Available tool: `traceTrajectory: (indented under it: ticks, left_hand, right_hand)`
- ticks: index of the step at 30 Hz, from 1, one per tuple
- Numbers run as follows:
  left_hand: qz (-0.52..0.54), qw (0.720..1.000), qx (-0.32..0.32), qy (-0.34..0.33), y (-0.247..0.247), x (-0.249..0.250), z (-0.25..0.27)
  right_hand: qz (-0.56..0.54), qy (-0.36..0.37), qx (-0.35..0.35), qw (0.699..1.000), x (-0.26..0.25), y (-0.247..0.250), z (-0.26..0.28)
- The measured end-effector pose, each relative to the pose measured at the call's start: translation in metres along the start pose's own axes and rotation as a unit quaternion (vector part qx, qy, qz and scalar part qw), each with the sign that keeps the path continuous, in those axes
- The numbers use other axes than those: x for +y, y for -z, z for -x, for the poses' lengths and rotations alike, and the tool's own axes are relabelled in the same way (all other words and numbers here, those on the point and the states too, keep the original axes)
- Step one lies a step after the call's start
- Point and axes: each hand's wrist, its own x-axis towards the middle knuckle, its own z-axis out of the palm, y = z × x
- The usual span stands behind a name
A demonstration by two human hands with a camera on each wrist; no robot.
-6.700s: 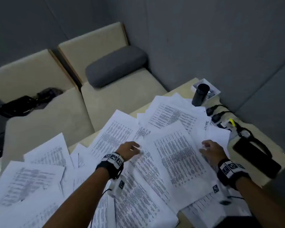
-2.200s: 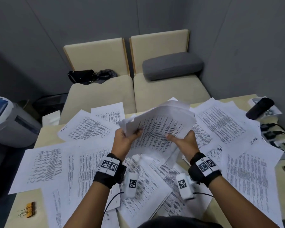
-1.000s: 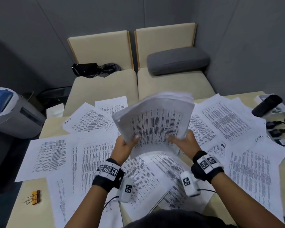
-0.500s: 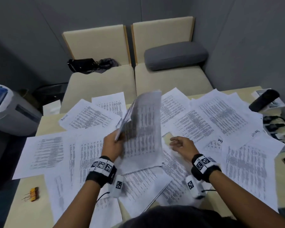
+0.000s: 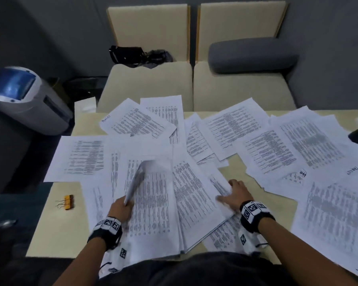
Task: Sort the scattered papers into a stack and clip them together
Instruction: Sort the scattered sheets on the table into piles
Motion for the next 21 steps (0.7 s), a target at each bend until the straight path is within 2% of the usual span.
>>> traceTrajectory:
  ticks: [2,7,10,15,18,21]
  left_hand:
    - [0.003,1.000,0.000,-0.015,-0.007,-0.002,0.001]
    - [-0.001,0.999,-0.039,-0.037,-0.001,0.004,-0.004]
    - [0.043,0.998,-0.029,-0.029,0.012,0.003,-0.013]
    - [0.060,0.998,0.020,-0.028,0.035,0.002,-0.036]
    - [0.092,0.994,0.040,-0.032,0.042,0.018,-0.043]
    - [0.134,0.988,0.031,-0.063,0.042,0.047,-0.040]
  right_hand:
    - [-0.032,0.002,-0.023,0.999,-0.014,-0.010,-0.002]
    - [0.017,0.031,-0.043,0.998,-0.042,-0.011,-0.002]
    - [0.017,0.031,-0.024,0.999,-0.040,0.020,0.008]
    - [-0.081,0.055,0.059,0.993,-0.003,0.106,0.036]
    - [-0.212,0.094,0.112,0.966,0.008,0.148,0.063]
    - [-0.348,0.123,0.140,0.919,0.011,0.171,0.079]
